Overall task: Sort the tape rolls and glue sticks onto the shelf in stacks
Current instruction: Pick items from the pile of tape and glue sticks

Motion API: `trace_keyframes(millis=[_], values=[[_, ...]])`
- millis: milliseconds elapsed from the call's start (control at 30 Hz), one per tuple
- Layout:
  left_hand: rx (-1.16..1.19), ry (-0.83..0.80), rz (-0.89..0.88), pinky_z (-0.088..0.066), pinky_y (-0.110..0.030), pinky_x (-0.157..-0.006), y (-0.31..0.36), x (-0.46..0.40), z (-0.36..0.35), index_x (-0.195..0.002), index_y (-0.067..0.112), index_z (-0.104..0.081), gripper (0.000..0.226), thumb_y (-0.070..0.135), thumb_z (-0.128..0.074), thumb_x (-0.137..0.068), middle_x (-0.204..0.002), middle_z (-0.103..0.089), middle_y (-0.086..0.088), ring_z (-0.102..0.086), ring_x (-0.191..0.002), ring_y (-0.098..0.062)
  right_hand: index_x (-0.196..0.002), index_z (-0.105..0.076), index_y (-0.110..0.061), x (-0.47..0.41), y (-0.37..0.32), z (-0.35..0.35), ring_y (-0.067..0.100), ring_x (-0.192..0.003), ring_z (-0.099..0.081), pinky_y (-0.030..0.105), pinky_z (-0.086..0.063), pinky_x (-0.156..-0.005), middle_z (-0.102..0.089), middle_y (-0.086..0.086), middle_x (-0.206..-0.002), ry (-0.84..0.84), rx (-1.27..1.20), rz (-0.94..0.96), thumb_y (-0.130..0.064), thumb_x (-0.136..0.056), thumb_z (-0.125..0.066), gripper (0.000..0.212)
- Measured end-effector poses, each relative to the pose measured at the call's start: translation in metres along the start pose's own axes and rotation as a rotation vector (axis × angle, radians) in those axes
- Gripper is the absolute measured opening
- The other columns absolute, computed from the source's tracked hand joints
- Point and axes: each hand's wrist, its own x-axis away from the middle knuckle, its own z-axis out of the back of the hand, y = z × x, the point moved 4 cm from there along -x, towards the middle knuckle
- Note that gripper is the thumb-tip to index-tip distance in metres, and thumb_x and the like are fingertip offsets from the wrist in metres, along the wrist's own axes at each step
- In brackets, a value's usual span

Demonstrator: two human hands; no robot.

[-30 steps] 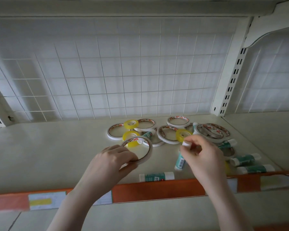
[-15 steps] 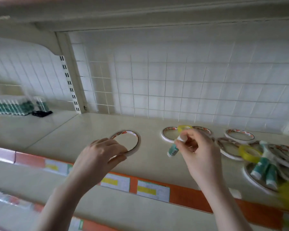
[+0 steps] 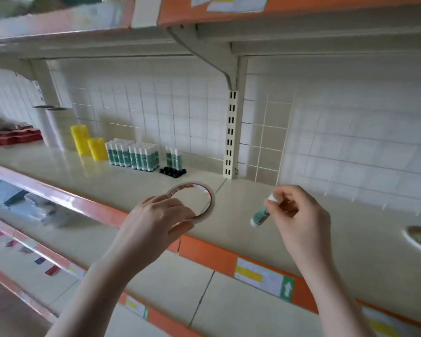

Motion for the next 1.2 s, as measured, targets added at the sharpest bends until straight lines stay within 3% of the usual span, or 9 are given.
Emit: trace_keyframes(millis=[300,567,867,1200], values=[[-0.017,0.008,0.065,-0.051,-0.028,-0.06,-0.123,0.003,0.019,-0.079,0.023,-0.07,0.026,0.04,-0.05,-0.079,-0.073,-0.065,0.011,-0.062,-0.067,-0.015,-0.077,-0.061,-0.019,-0.044,-0.039,-0.132,0.018,-0.069,-0.062,0.035,-0.049,-0.066,-0.066,-0.004,-0.077,-0.096,-0.018,-0.008,-0.008,-0.075,-0.071,0.015],[0.012,-0.039,0.095,-0.043,-0.025,-0.066,-0.213,-0.019,-0.017,-0.076,0.023,-0.067,0.021,0.038,-0.052,-0.079,-0.068,-0.06,0.014,-0.056,-0.066,-0.01,-0.079,-0.061,-0.02,-0.105,-0.022,-0.232,0.015,-0.072,-0.061,0.029,-0.046,-0.069,-0.067,-0.003,-0.078,-0.159,0.008,-0.058,-0.013,-0.077,-0.071,0.012],[0.107,-0.039,0.135,-0.045,-0.026,-0.064,-0.267,-0.028,-0.057,-0.075,0.025,-0.066,0.019,0.036,-0.052,-0.081,-0.068,-0.057,0.015,-0.054,-0.066,-0.007,-0.089,-0.065,-0.016,-0.147,0.002,-0.314,0.017,-0.078,-0.06,0.029,-0.046,-0.073,-0.066,-0.001,-0.085,-0.307,0.105,-0.099,-0.014,-0.081,-0.068,0.009],[0.185,-0.014,0.079,-0.044,-0.024,-0.064,-0.294,-0.032,-0.071,-0.077,0.024,-0.067,0.017,0.034,-0.055,-0.083,-0.07,-0.057,0.014,-0.053,-0.067,-0.008,-0.095,-0.067,-0.017,-0.15,0.012,-0.344,0.017,-0.081,-0.061,0.026,-0.044,-0.072,-0.066,-0.002,-0.087,-0.364,0.257,-0.099,-0.013,-0.082,-0.065,0.014]])
